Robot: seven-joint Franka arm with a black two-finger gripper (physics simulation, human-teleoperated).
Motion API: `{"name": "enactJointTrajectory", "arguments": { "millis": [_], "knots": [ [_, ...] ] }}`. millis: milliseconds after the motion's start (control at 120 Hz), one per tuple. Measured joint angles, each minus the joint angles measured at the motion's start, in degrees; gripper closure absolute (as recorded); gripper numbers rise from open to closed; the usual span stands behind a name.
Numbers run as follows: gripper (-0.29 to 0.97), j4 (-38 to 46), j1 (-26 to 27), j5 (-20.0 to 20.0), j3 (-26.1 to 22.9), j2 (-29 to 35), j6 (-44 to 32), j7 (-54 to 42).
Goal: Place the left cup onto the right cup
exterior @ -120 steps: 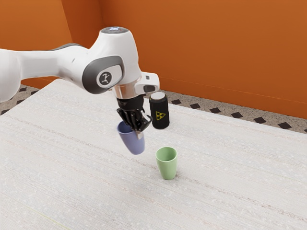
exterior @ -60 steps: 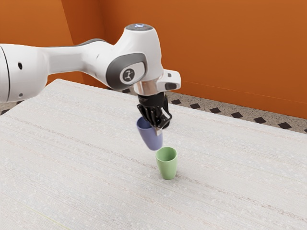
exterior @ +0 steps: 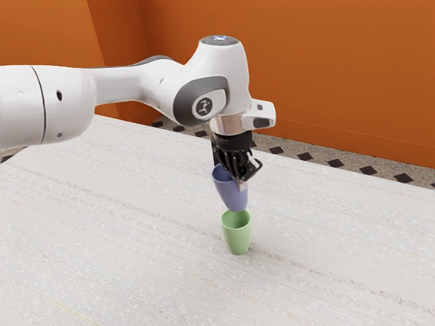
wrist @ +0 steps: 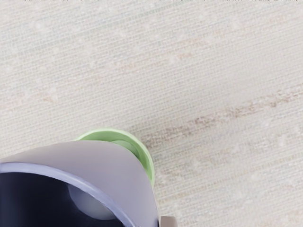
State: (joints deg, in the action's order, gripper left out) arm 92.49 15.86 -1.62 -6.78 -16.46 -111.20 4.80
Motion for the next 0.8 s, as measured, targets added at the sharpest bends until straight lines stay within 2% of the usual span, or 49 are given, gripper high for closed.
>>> {"name": "enactJointTrajectory", "arguments": {
  "millis": [800],
  "knots": [
    [0.78,-1.0,-0.5,-0.1,0.4,-4.4,-0.8,-0.2]
  ]
}}
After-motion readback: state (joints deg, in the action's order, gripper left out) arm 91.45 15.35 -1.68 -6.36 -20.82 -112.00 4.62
